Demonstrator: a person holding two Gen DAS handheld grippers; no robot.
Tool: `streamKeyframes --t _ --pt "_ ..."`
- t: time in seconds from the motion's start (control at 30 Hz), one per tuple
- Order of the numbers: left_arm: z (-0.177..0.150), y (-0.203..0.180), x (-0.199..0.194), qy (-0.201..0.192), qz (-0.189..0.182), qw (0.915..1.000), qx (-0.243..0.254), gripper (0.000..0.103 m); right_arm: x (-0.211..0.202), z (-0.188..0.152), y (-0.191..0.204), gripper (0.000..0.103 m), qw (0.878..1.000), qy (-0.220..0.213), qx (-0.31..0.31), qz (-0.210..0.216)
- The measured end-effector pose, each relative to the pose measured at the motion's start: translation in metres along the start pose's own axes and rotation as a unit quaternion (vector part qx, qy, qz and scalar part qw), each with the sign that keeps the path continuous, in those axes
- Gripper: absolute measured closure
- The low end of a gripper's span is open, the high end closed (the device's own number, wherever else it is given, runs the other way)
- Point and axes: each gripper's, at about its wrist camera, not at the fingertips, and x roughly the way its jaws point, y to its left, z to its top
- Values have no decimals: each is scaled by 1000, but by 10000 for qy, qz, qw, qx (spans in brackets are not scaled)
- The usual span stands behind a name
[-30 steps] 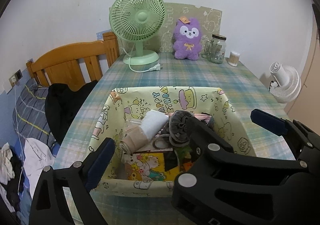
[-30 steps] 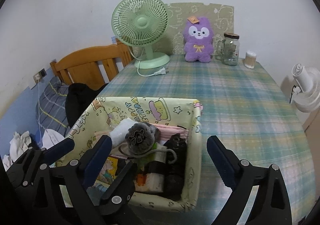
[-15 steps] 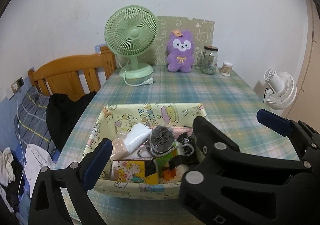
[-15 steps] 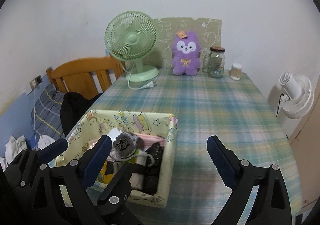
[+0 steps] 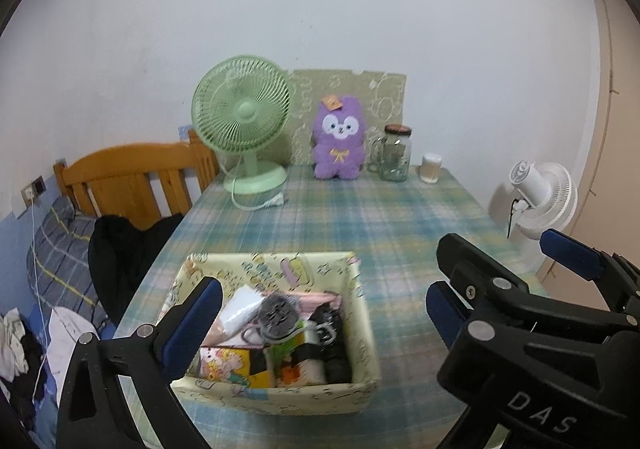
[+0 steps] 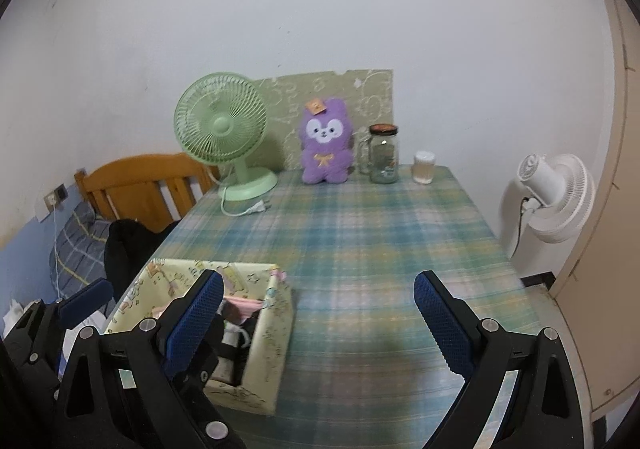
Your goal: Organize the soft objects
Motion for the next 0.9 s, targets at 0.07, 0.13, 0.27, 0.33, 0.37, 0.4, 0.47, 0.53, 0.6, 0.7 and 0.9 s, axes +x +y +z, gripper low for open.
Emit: streamKeyframes --t 0.07,0.13,0.27,0.33,0.37,0.4,0.47,0.53,0.6,0.7,0.9 --pt "2 -8 -3 -72 23 10000 46 0 -6 1 -7 5 10000 -57 9 -55" --pt "3 -14 -6 -93 -13 9999 43 0 -13 1 -15 5 9999 -103 24 -96" --pt "5 -24 -13 -151 -24 9999 5 0 -25 3 -31 5 9995 -208 92 -213" --pt "7 -29 -16 -196 -19 9998 -4 0 -33 4 -42 5 9991 -282 136 -274" --pt "8 -32 -19 -227 -22 9997 -4 0 -36 5 -45 5 9989 -314 155 -299" --pt "9 -33 -21 -247 -22 9997 -5 0 -39 5 -49 5 9987 -348 174 -325" --pt "12 -37 -26 -294 -9 9996 -25 0 -46 6 -58 5 9981 -436 218 -388" --pt "13 -39 -30 -326 -11 9995 -38 0 -53 7 -65 5 9975 -511 242 -431" --pt "14 -40 -34 -345 -9 9994 -45 0 -59 8 -71 5 9970 -572 255 -460" --pt "13 -41 -39 -372 3 9993 -45 0 -66 6 -77 5 9965 -635 272 -479" --pt "10 -42 -46 -430 -50 9991 -40 0 -79 3 -83 5 9957 -690 259 -567"
